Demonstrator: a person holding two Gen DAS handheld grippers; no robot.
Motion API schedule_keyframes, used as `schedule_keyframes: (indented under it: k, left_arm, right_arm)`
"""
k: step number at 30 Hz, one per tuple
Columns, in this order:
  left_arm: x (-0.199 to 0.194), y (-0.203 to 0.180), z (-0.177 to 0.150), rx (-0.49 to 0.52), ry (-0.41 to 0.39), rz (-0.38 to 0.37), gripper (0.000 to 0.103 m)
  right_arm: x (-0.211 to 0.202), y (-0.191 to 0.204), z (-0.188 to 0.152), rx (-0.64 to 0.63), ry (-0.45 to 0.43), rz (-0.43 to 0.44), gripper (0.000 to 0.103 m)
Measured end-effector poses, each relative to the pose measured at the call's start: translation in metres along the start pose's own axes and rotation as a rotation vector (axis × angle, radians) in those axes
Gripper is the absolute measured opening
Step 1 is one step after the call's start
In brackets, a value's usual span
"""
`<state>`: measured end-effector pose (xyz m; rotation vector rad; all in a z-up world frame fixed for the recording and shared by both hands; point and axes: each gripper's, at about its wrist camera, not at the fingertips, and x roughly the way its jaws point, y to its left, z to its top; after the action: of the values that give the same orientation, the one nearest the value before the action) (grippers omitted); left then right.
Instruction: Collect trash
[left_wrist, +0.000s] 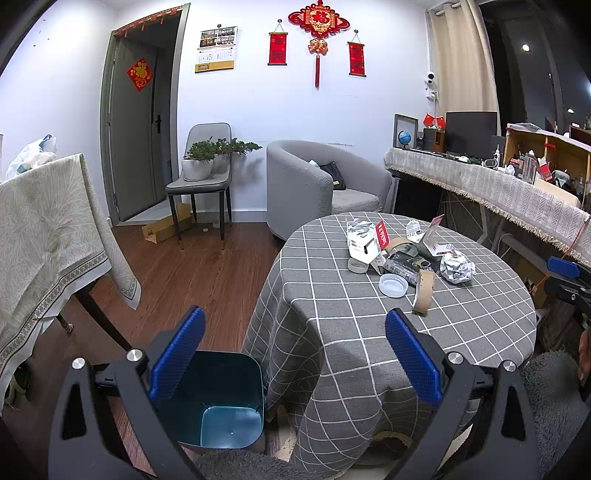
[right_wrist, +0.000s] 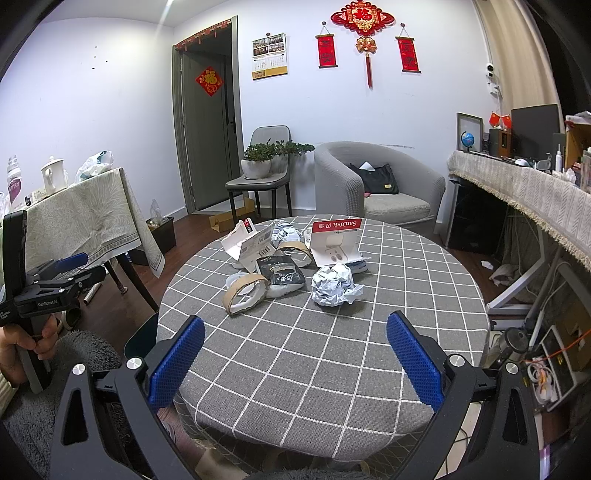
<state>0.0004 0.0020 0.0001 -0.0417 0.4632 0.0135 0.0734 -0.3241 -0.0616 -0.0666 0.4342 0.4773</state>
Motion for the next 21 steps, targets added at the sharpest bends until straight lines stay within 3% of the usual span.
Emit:
schedule_keyframes:
  k: [21]
  left_arm:
    - [-0.0004, -0.0024, -0.0004, 0.005, -0.001, -0.001, 0.099]
  right_arm:
    - [0.0000, 0.0000, 0.0003, 0.001, 0.000, 0.000, 0.100]
